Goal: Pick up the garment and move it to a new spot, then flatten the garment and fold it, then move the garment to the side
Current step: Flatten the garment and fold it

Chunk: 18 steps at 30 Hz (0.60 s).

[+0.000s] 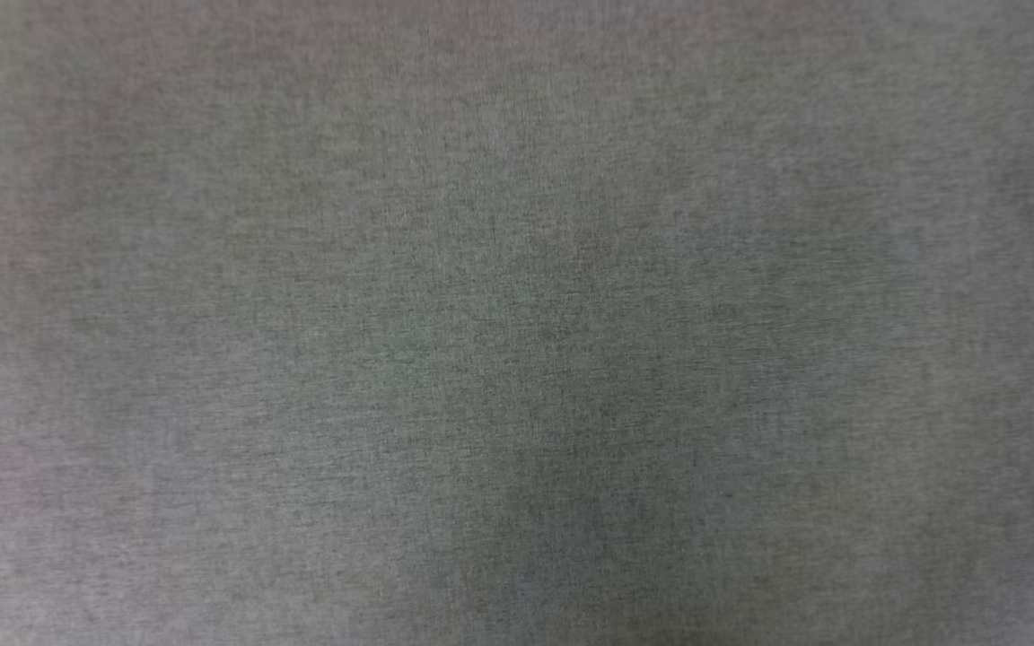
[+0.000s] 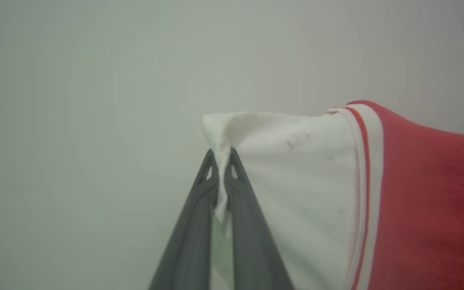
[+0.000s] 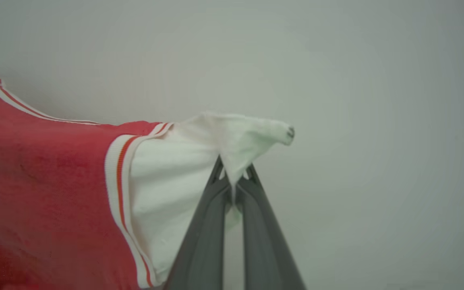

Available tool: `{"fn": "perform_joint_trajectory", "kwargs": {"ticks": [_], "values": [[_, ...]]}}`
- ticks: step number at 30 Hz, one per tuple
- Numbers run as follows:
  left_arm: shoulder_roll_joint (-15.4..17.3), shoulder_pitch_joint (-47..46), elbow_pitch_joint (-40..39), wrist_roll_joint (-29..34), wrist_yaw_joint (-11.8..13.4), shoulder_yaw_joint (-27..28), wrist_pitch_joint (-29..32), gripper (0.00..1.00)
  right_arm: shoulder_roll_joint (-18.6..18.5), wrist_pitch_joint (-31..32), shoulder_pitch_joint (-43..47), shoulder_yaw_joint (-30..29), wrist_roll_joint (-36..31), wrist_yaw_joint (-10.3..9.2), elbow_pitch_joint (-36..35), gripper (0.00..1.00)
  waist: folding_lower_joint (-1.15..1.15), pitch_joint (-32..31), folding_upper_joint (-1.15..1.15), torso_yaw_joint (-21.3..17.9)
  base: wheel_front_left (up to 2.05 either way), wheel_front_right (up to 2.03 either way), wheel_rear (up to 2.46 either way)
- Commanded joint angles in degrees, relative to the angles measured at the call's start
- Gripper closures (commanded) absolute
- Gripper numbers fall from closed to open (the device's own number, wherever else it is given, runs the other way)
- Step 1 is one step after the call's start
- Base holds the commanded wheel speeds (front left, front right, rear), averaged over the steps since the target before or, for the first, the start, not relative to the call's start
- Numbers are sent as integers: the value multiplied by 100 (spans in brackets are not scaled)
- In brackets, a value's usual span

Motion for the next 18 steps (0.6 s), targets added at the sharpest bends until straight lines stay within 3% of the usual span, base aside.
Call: {"fn": "perform_joint_trajectory", "kwargs": {"ticks": [1,7,14,18], "values": [[-46,96,36,-53,2,29,-57,100,-13,-62,-80,81,84,-6,84,100,-1,131,0,21,0,0,0],[-138,376,165,-204,-52,92,-159,100,0,-250,0,440,379,-6,390,100,-1,238,0,58,0,0,0],[-220,1328,150,-473,-117,257,-288,100,-34,-402,809,801,947,-6,489,100,-1,-194,0,121,0,0,0],[-146,2307,-81,-709,-118,510,-326,100,-245,-366,1729,1045,1349,-6,206,100,-1,-634,0,154,0,0,0]]}}
